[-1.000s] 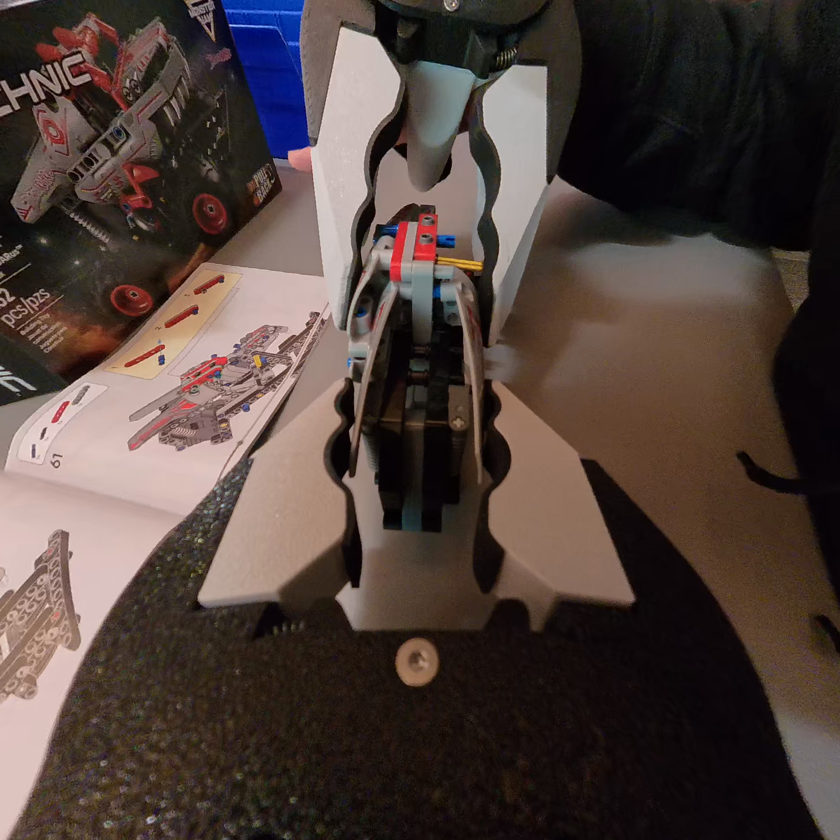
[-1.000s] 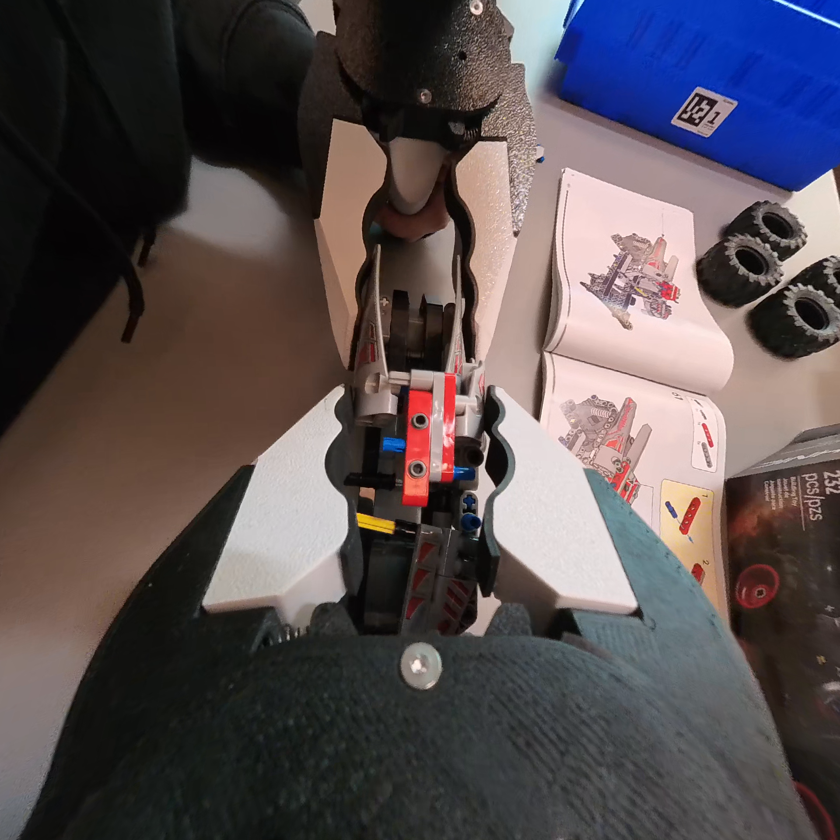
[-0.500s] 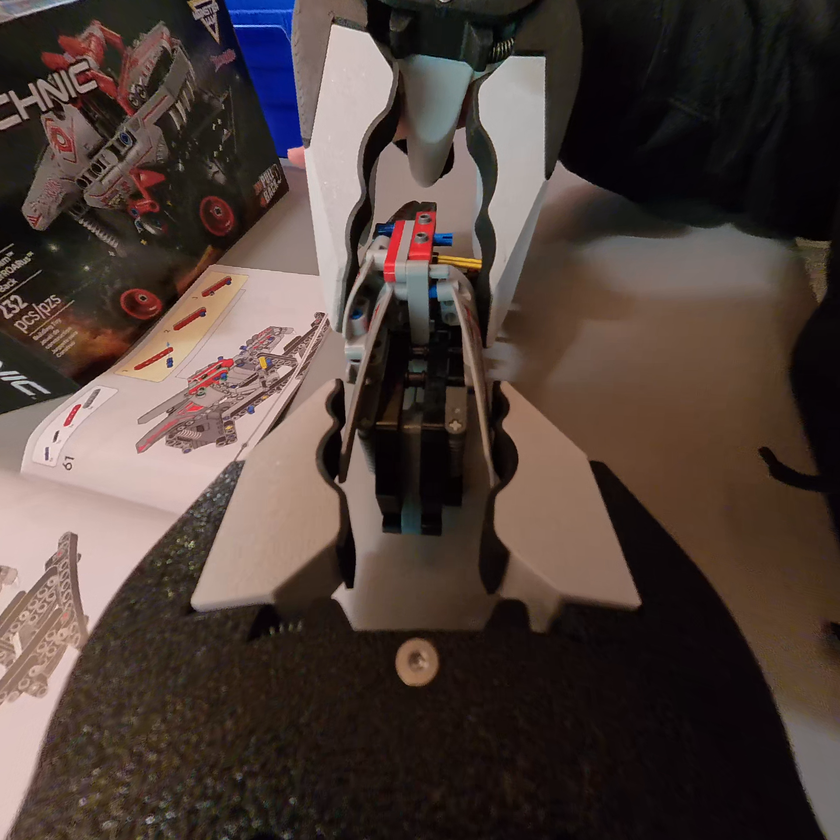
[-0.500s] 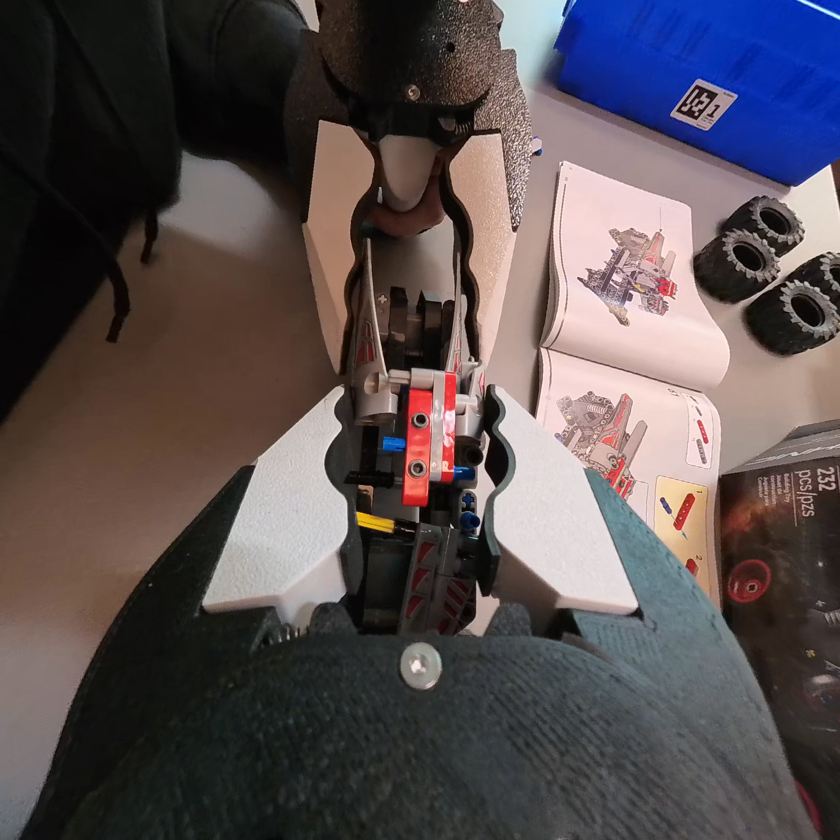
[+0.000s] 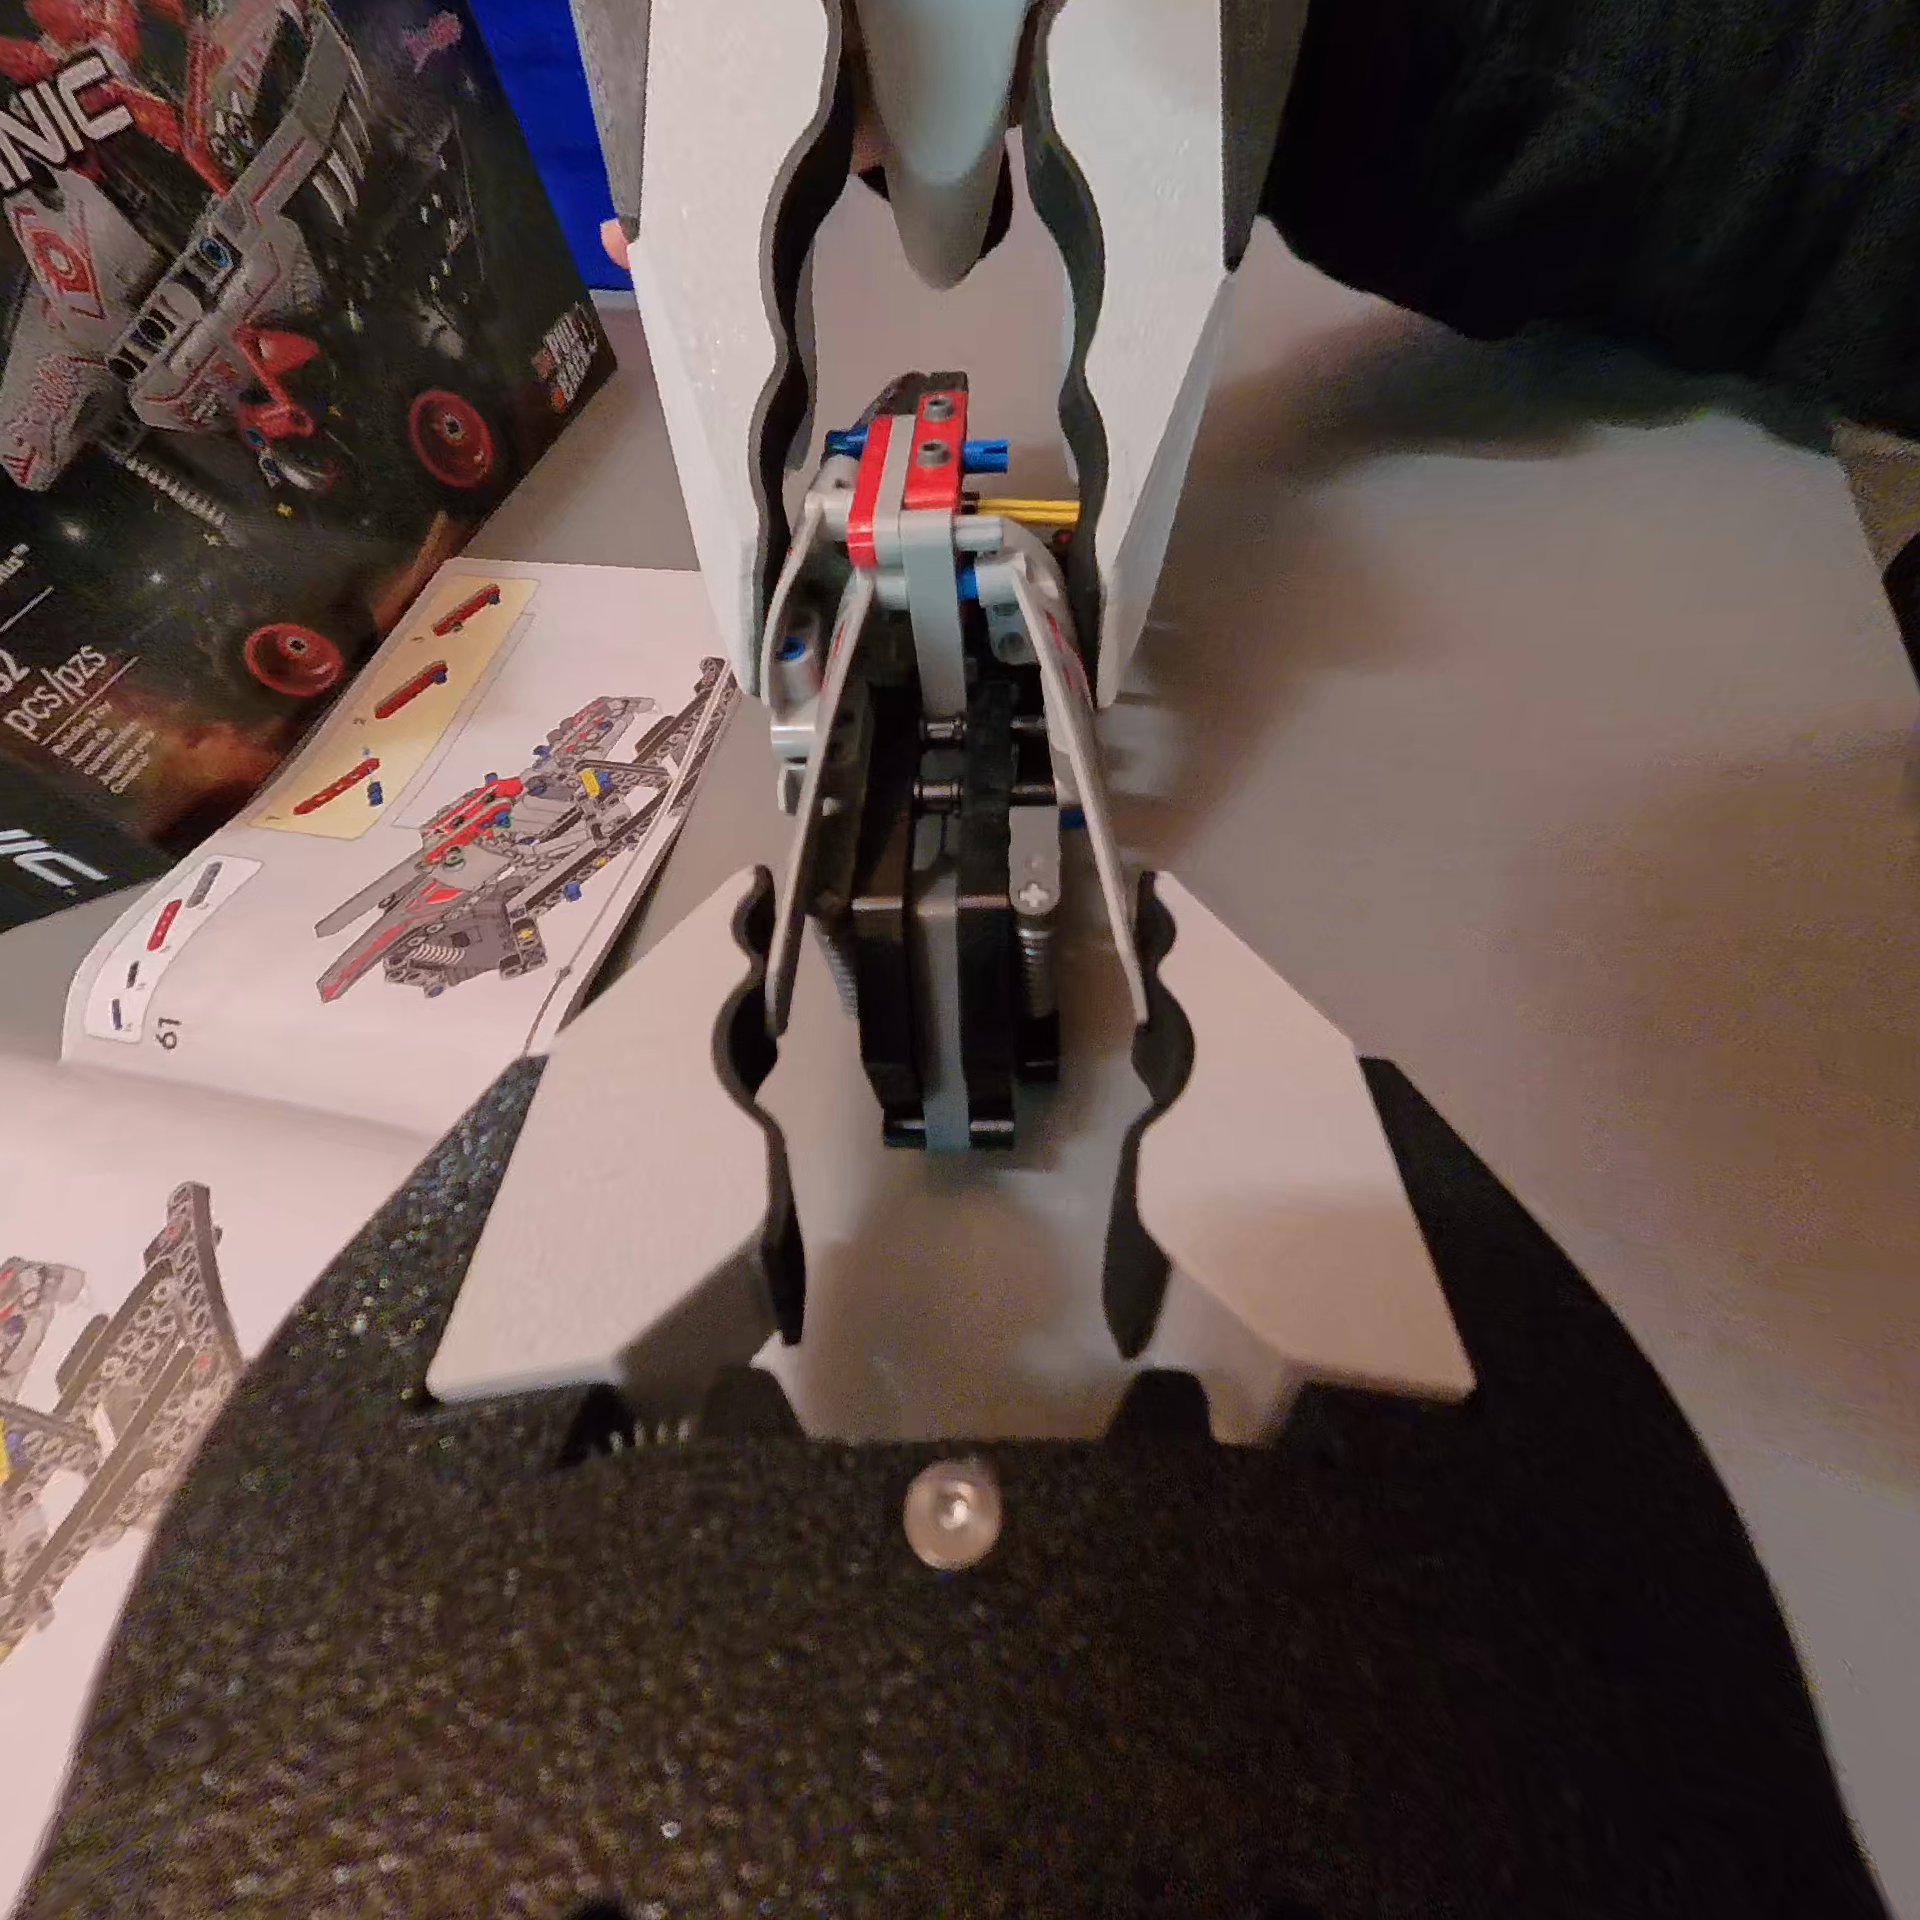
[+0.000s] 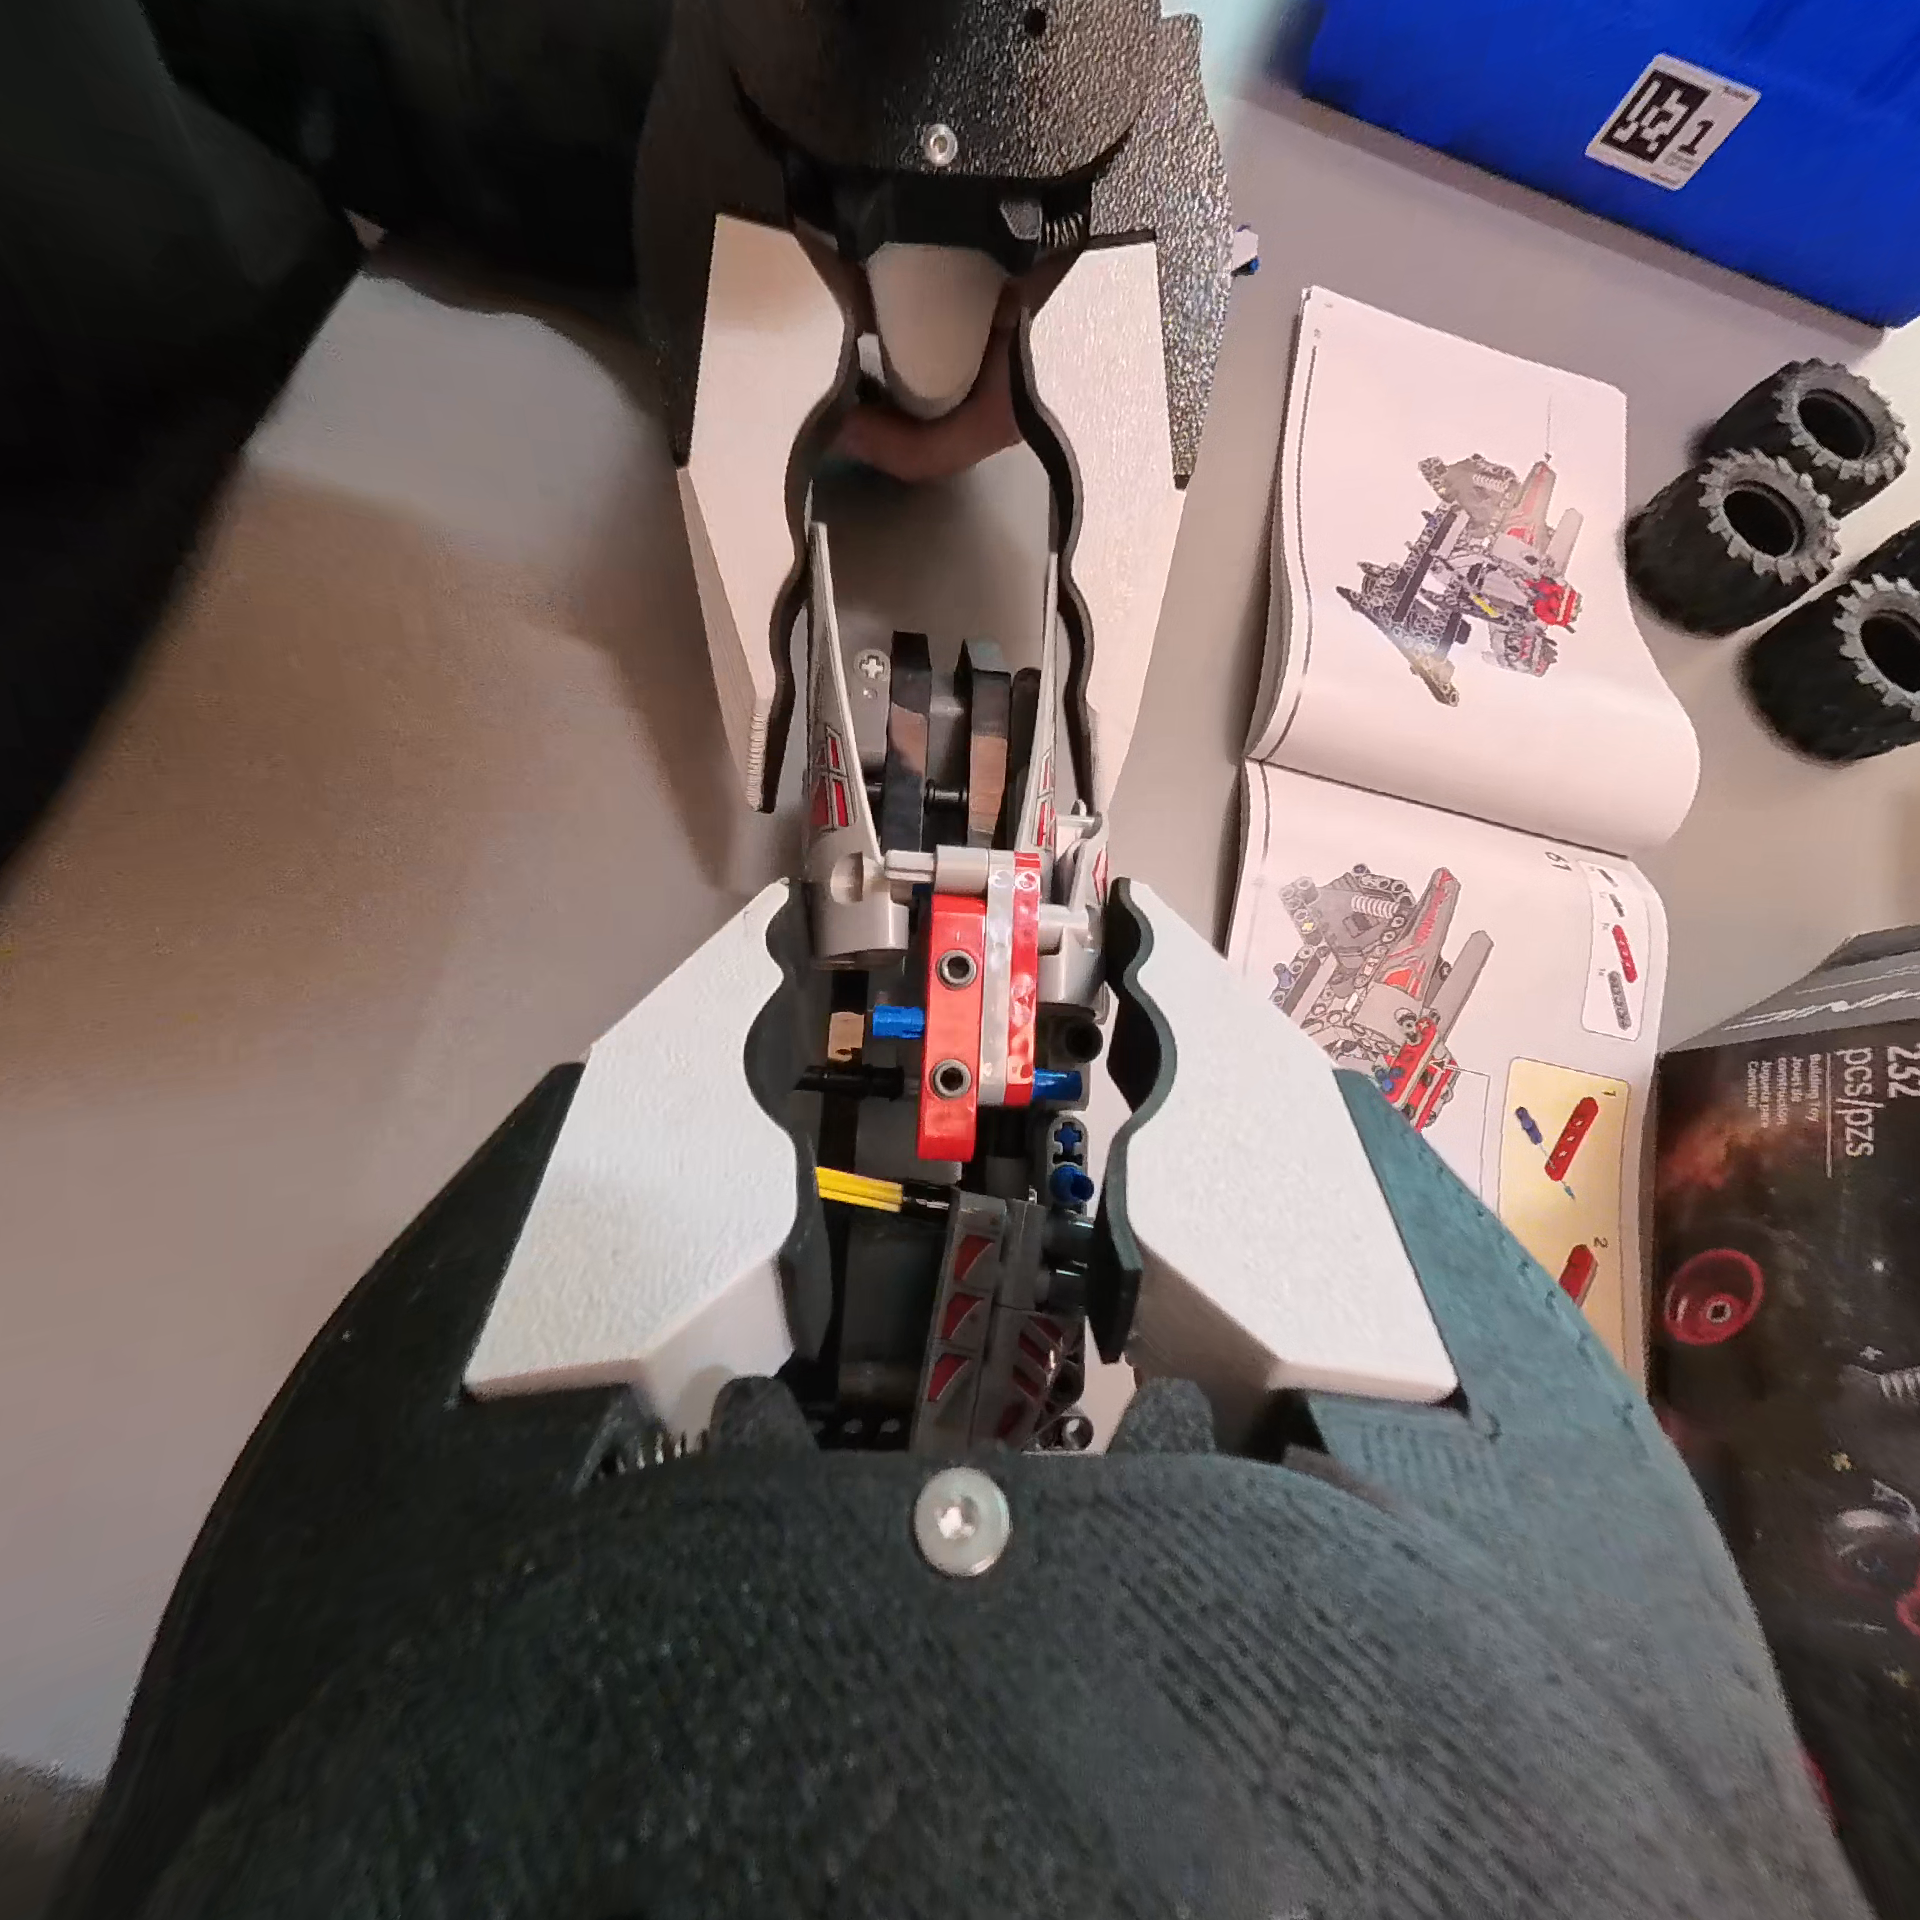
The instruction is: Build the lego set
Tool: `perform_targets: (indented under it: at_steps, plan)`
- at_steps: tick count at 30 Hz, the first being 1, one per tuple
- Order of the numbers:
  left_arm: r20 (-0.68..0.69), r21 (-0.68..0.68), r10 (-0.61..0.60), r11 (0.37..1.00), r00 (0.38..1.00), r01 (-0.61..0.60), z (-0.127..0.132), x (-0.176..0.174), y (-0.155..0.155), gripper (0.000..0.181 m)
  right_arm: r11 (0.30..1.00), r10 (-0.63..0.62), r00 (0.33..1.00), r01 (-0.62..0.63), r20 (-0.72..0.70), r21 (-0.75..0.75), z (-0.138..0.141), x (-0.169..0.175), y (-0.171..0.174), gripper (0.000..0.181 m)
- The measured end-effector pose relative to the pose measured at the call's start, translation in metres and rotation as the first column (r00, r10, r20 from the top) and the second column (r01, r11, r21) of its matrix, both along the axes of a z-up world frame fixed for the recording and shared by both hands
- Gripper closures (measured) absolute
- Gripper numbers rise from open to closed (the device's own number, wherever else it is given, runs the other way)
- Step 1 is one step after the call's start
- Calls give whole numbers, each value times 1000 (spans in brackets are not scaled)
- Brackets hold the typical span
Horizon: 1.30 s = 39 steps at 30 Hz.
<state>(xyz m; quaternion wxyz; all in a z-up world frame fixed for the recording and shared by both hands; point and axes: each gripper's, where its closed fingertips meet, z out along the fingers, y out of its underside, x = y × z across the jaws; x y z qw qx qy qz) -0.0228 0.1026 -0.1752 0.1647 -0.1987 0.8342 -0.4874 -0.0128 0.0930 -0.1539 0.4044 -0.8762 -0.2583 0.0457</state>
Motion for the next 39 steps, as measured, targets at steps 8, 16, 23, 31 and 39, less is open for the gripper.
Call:
perform_targets:
  at_steps: [8, 16, 23, 31, 39]
  plan:
    - [-31, -10, 34, 999, 999, -35, -3, 4, 24, 114, 993, -59, 988, 44, -144, -106, 0, 11, 8, 125]
    - [-102, 6, 78, 997, 992, -78, -11, 8, 34, 105, 957, -197, 862, 65, -468, -284, -2, 17, 16, 124]
    - [-105, -125, 85, 987, 991, -98, 6, 11, 40, 110, 936, -298, 760, 115, -577, -332, -5, 19, 15, 125]
    - [-177, -181, 115, 972, 977, -147, 8, 14, 45, 109, 935, -308, 750, 126, -586, -331, -5, 22, 14, 125]
    - [-459, -313, 53, 925, 887, -217, 3, 3, 33, 104, 951, -295, 779, 186, -553, -245, -2, 22, 13, 126]
